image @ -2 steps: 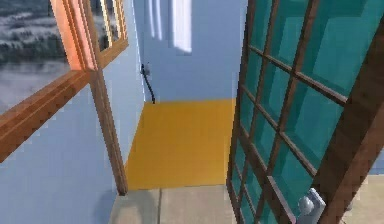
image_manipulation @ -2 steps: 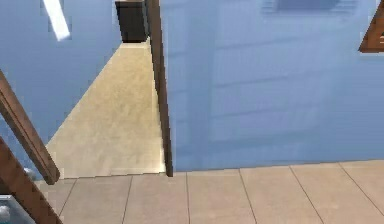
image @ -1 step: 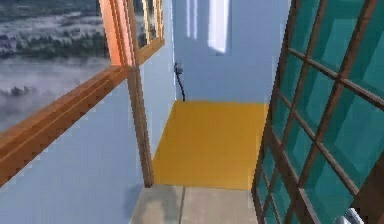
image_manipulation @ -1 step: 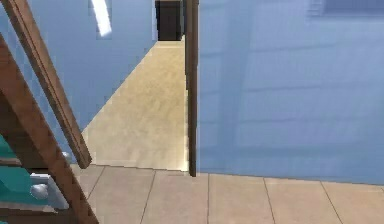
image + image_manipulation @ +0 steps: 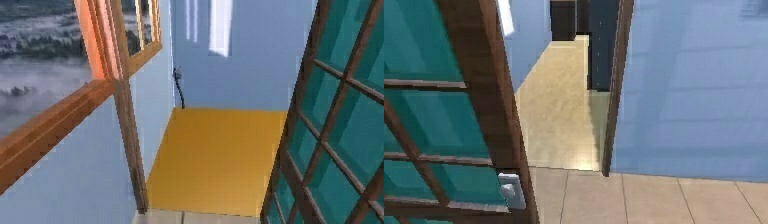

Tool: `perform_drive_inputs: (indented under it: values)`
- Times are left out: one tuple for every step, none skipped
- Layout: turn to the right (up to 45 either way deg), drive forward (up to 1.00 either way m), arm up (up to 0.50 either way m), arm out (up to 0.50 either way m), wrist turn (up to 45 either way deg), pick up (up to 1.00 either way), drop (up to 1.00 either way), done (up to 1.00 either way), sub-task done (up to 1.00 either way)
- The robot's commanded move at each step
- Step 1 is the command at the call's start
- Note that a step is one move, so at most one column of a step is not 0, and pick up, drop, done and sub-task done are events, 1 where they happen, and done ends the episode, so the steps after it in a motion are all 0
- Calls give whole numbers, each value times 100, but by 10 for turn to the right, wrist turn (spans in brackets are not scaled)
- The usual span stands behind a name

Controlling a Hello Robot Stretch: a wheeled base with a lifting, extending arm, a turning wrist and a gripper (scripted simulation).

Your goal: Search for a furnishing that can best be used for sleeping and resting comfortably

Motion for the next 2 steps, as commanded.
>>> perform_drive_inputs:
  values:
    - [90, 0, 0, 0, 0, 0, 0, 0, 0]
    - [0, 100, 0, 0, 0, 0, 0, 0, 0]
